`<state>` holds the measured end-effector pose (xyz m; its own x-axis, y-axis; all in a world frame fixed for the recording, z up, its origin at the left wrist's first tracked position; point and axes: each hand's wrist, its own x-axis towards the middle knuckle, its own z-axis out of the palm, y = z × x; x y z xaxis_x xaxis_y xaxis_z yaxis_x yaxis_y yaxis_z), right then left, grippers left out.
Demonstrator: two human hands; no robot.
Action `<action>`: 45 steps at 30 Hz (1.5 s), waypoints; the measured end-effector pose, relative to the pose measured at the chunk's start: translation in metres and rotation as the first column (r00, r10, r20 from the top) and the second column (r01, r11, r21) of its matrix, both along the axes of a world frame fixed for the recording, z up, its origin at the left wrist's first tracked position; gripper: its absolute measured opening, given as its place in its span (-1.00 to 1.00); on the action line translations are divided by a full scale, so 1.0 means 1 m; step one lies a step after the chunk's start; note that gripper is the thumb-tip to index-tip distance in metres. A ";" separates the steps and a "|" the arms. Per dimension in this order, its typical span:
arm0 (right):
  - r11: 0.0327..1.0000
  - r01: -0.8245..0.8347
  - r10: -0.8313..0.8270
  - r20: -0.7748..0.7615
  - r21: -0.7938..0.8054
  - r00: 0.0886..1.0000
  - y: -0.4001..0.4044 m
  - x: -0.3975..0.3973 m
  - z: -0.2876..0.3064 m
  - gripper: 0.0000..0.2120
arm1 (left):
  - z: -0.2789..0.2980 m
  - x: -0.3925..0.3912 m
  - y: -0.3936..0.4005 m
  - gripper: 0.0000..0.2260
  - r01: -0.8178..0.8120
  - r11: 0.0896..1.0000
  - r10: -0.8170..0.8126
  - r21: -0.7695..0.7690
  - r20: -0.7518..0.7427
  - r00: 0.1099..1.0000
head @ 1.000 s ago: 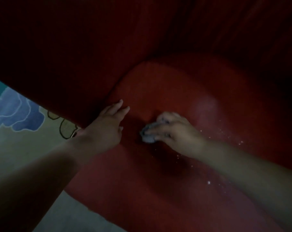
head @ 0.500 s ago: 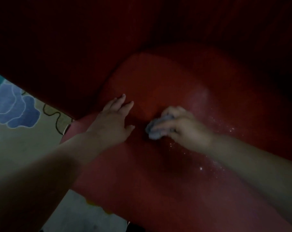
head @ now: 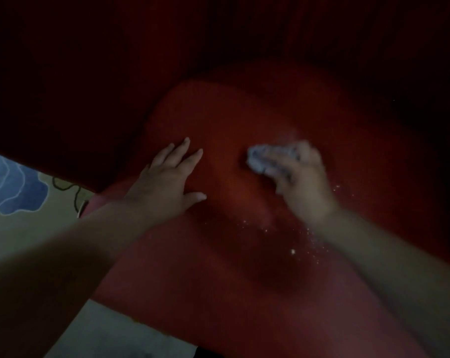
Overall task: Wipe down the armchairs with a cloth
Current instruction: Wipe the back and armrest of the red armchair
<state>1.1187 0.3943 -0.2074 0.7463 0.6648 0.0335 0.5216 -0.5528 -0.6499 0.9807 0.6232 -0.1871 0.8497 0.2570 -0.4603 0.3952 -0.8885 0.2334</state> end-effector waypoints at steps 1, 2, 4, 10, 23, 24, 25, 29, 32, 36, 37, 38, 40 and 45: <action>0.997 0.070 -0.069 0.033 -0.017 0.997 0.003 0.019 -0.002 -0.67 | -0.001 0.006 -0.003 -0.18 0.005 1.000 -0.005 -0.006 0.011 1.000; 0.993 0.113 -0.110 0.060 -0.046 0.992 0.004 0.030 -0.005 -0.68 | -0.002 0.012 -0.007 -0.21 0.005 1.000 -0.005 -0.012 0.020 1.000; 0.989 0.123 -0.115 0.096 -0.084 0.989 -0.002 0.021 -0.012 -0.68 | -0.004 0.025 -0.015 -0.25 -0.006 1.000 0.006 -0.010 0.030 1.000; 0.999 -0.032 0.035 -0.074 0.035 0.997 -0.047 -0.053 -0.008 -0.67 | -0.004 0.045 -0.037 -0.29 0.001 0.999 -0.002 0.034 0.040 0.999; 0.995 -0.028 0.030 0.016 -0.093 0.999 -0.076 -0.052 -0.003 -0.71 | -0.013 0.064 -0.064 -0.29 -0.001 0.997 -0.007 0.076 0.102 0.995; 0.997 -0.016 0.017 0.012 -0.072 1.000 -0.078 -0.042 -0.002 -0.71 | -0.012 0.065 -0.065 -0.28 0.019 0.997 -0.026 0.076 0.101 0.994; 0.998 0.030 -0.027 0.056 -0.056 0.998 -0.078 -0.027 -0.001 -0.71 | -0.012 0.067 -0.066 -0.28 0.050 0.996 -0.057 0.074 0.101 0.993; 0.940 0.320 -0.294 0.197 -0.115 0.935 -0.082 0.039 -0.005 -0.71 | -0.015 0.071 -0.074 -0.29 0.147 0.986 -0.155 0.073 0.116 0.981; 0.932 0.298 -0.266 0.167 -0.209 0.949 -0.093 0.009 -0.010 -0.69 | -0.014 0.072 -0.079 -0.29 0.117 0.990 -0.125 0.074 0.115 0.985; 0.982 0.121 -0.112 0.064 -0.143 0.992 -0.113 -0.068 0.000 -0.69 | -0.011 0.072 -0.081 -0.30 0.116 0.991 -0.123 0.069 0.099 0.987; 0.988 0.098 -0.093 0.047 -0.122 0.995 -0.116 -0.066 0.002 -0.71 | -0.009 0.073 -0.082 -0.30 0.121 0.990 -0.127 0.074 0.087 0.988; 0.988 0.114 -0.108 0.060 -0.104 0.992 -0.118 -0.056 0.004 -0.73 | -0.007 0.074 -0.083 -0.30 0.125 0.989 -0.130 0.077 0.070 0.989; 0.956 0.282 -0.268 0.146 -0.086 0.952 -0.117 -0.023 0.003 -0.73 | -0.006 0.076 -0.085 -0.29 0.125 0.989 -0.129 0.081 0.054 0.990; 0.846 0.510 -0.494 0.130 -0.155 0.860 -0.128 -0.008 -0.008 -0.70 | -0.007 0.078 -0.093 -0.33 0.176 0.978 -0.185 0.112 0.076 0.980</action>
